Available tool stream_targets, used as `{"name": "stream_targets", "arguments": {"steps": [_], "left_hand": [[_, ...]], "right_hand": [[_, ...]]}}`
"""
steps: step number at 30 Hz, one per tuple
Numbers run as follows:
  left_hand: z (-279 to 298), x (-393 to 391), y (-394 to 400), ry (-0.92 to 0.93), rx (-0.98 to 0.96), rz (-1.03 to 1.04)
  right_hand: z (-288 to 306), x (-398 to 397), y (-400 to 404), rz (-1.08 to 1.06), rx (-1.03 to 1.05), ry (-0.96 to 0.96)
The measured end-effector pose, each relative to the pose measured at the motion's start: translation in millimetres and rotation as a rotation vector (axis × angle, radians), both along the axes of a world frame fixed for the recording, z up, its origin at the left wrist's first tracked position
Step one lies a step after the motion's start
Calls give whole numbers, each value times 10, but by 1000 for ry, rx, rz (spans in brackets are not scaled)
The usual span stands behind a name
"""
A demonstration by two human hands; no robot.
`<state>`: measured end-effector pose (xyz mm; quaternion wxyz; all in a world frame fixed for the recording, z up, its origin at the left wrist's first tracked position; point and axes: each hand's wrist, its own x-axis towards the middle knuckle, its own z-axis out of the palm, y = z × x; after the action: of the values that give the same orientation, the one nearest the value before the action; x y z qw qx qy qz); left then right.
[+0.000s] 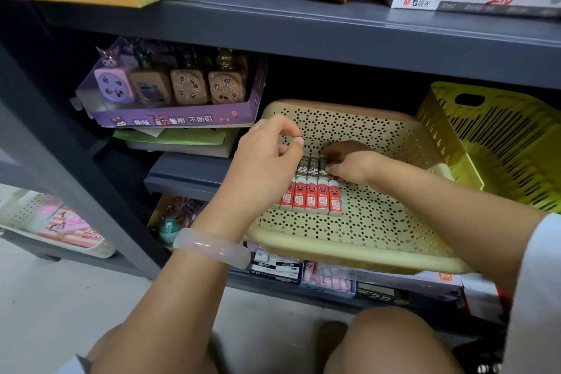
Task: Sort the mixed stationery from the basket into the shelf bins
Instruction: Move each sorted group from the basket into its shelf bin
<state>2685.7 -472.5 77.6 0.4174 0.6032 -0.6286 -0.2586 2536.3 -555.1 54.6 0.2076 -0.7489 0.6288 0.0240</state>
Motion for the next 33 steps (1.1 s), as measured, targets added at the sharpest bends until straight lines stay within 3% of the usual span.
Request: {"name": "stream_targets", "arguments": {"steps": [11,20,26,33], "left_hand": [[36,-20,-4,-2,18,8],[163,-102,257,35,-75,50],[218,-468,554,59,-164,-17],[163,-859,969,96,-293,-98]], "right_hand": [[-52,-19,-23,-25,-24,-83],[20,-11,106,-48,-15,-137],[250,-183,512,112,-219,-361],[548,-813,1283,164,-528,-332]]}}
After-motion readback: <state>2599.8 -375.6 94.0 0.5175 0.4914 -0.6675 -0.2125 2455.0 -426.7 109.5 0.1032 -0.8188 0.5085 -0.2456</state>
